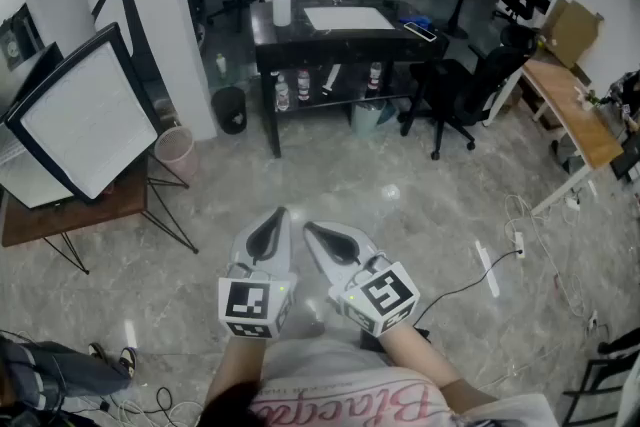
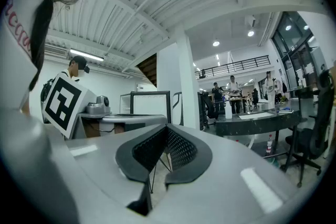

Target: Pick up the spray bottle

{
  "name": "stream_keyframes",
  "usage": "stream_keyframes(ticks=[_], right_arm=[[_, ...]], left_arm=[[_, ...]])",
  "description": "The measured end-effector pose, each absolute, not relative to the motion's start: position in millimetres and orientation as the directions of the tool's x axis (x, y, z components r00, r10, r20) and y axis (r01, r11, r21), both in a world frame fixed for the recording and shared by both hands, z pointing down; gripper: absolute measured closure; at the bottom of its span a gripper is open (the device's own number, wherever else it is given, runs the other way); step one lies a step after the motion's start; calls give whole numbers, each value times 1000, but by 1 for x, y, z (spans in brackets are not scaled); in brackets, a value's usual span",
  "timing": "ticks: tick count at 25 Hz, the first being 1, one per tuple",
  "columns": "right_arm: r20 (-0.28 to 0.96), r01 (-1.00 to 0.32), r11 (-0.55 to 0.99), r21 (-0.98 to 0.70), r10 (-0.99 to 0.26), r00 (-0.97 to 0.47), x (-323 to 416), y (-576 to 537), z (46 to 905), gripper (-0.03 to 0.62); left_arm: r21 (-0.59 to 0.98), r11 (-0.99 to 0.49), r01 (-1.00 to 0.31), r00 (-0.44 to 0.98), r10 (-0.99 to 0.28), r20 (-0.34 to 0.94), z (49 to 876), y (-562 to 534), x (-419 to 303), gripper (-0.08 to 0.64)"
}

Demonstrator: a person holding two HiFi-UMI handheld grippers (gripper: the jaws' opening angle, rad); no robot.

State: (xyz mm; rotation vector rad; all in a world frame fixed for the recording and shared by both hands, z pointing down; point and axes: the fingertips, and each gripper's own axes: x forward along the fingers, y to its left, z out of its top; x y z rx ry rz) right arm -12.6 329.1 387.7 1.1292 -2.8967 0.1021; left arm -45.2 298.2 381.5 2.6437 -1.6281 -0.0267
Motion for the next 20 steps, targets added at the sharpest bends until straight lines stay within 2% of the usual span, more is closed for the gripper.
stream_keyframes(ticks=[12, 20], right_arm=[[25, -662, 747, -62, -662, -749, -3, 308, 387, 595], [28, -600, 800, -29, -599, -800, 18, 284, 390, 595]], left_arm=[[43, -413, -910, 414, -910, 11, 385, 273, -37, 560], [65, -348, -935, 349, -937, 12, 391, 243, -21, 560]])
